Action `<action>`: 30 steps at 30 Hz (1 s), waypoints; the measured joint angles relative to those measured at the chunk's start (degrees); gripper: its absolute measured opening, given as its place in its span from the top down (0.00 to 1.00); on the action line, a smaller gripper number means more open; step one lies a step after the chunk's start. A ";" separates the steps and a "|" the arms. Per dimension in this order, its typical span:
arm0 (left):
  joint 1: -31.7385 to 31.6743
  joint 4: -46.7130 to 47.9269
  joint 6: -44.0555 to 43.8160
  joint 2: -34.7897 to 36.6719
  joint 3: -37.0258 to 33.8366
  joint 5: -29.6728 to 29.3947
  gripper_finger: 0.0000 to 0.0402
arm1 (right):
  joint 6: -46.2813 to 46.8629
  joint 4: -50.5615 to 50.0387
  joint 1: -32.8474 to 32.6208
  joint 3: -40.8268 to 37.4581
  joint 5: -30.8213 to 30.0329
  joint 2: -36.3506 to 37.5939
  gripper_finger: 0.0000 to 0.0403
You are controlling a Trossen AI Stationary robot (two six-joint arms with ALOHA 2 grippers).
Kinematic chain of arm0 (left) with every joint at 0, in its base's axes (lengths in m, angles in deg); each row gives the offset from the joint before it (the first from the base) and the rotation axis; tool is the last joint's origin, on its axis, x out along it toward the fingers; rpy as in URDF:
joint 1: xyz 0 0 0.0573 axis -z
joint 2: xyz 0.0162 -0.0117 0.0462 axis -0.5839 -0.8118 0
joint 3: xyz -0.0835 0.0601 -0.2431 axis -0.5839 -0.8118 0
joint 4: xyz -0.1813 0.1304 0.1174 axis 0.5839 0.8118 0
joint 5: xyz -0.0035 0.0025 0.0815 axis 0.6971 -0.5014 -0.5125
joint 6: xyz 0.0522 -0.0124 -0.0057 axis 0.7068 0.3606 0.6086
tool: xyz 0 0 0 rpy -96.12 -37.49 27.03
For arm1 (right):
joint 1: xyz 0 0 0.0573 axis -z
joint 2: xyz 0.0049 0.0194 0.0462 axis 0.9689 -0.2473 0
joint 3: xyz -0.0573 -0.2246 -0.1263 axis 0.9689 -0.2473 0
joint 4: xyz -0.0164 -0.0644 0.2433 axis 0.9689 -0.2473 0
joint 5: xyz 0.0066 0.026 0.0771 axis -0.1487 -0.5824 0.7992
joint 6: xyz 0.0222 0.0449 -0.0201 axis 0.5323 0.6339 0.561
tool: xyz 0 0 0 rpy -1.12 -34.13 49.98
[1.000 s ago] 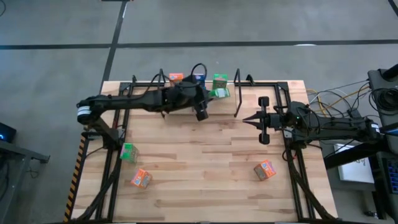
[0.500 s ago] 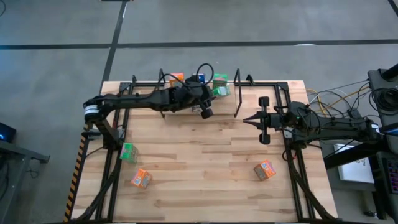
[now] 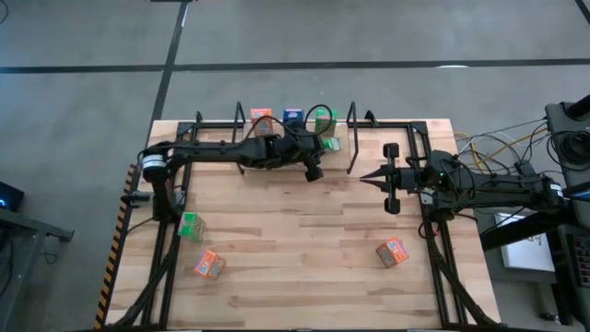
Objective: Stack cereal on shelf
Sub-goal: Put the right green cereal box on the shelf
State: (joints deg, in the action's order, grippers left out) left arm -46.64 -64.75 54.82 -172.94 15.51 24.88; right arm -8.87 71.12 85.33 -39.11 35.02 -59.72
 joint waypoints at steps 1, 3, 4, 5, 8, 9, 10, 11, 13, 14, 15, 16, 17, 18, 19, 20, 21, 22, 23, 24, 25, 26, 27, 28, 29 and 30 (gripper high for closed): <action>-0.02 0.03 0.00 -0.34 0.04 0.00 0.68 | 0.02 0.00 0.00 0.00 0.00 0.00 0.97; -0.02 0.03 -0.09 -0.75 0.18 0.42 0.67 | 0.02 0.00 0.00 0.00 -0.02 -0.01 0.97; -0.04 0.08 -0.29 -0.89 0.18 1.22 0.66 | 0.02 -0.02 0.00 0.00 -0.02 -0.02 0.97; -0.02 0.00 -0.54 -0.94 0.20 1.57 0.65 | 0.02 -0.01 0.00 0.00 -0.02 -0.02 0.97; -0.02 0.00 -0.95 -0.99 0.22 1.70 0.61 | 0.02 -0.02 0.00 0.00 -0.04 -0.02 0.97; -0.02 0.00 -1.05 -0.99 0.25 1.68 0.60 | 0.02 -0.02 0.00 0.00 -0.02 -0.02 0.97; -0.08 0.00 -1.05 -0.99 0.25 1.68 0.59 | 0.02 -0.02 0.00 0.00 -0.04 -0.02 0.97; -0.09 0.00 -1.05 -0.99 0.25 1.68 0.57 | 0.02 -0.02 0.00 0.00 -0.04 -0.02 0.97; -0.09 0.02 -1.07 -0.99 0.25 1.65 0.55 | 0.02 -0.02 0.00 0.00 -0.04 -0.02 0.97; -0.11 -0.01 -1.06 -0.99 0.25 1.60 0.54 | 0.02 -0.02 0.00 0.00 -0.04 -0.02 0.97; -0.12 -0.03 -1.07 -0.99 0.25 1.54 0.53 | 0.02 -0.02 0.00 0.00 -0.04 -0.02 0.97; -0.15 -0.02 -1.07 -0.99 0.25 1.53 0.53 | 0.02 -0.02 0.00 0.00 -0.04 -0.02 0.97; -0.19 -0.02 -1.07 -0.99 0.25 1.53 0.52 | 0.02 -0.02 0.00 0.00 -0.04 -0.02 0.97; -0.24 -0.02 -1.07 -0.99 0.25 1.53 0.52 | 0.02 -0.02 0.00 0.00 -0.05 -0.02 0.97; -0.27 -0.05 -1.05 -0.99 0.25 1.53 0.52 | 0.02 -0.02 0.00 0.00 -0.06 -0.02 0.97; -0.31 -0.20 -1.01 -0.99 0.25 1.53 0.52 | 0.04 -0.02 0.00 0.00 -0.06 -0.02 0.97; -0.31 -0.46 -1.01 -0.99 0.25 1.53 0.52 | 0.04 -0.02 0.00 0.00 -0.05 -0.02 0.97; -0.31 -0.64 -0.99 -0.99 0.25 1.53 0.52 | 0.04 -0.02 0.00 0.00 -0.07 -0.02 0.97; -0.33 -0.68 -0.98 -0.99 0.25 1.53 0.52 | 0.04 -0.01 0.00 0.00 -0.07 -0.02 0.97; -0.33 -0.84 -0.96 -0.99 0.25 1.53 0.52 | 0.02 -0.02 0.00 0.00 -0.07 -0.02 0.97; -0.33 -1.02 -0.94 -0.99 0.25 1.53 0.52 | 0.04 -0.02 0.00 0.00 -0.07 -0.02 0.97; -0.33 -0.94 -0.93 -0.99 0.25 1.52 0.52 | 0.04 -0.02 0.00 0.00 -0.07 -0.02 0.97; -0.27 -0.80 -0.92 -0.96 0.25 1.53 0.52 | 0.13 -0.02 0.00 0.00 -0.13 -0.02 0.97; -0.04 -0.31 -0.89 -0.81 0.25 1.49 0.52 | 0.49 -0.02 0.00 0.00 -0.50 -0.02 0.97; 0.33 0.56 -0.87 -0.68 0.22 1.46 0.52 | 1.06 -0.02 0.00 0.00 -0.93 -0.02 0.97; 0.84 1.21 -0.85 -0.46 0.22 1.47 0.52 | 1.37 -0.01 0.00 0.00 -1.53 -0.02 0.97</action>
State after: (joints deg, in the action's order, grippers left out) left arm -45.80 -63.54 53.97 -173.41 15.73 26.34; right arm -7.50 71.11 85.33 -39.11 33.49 -59.74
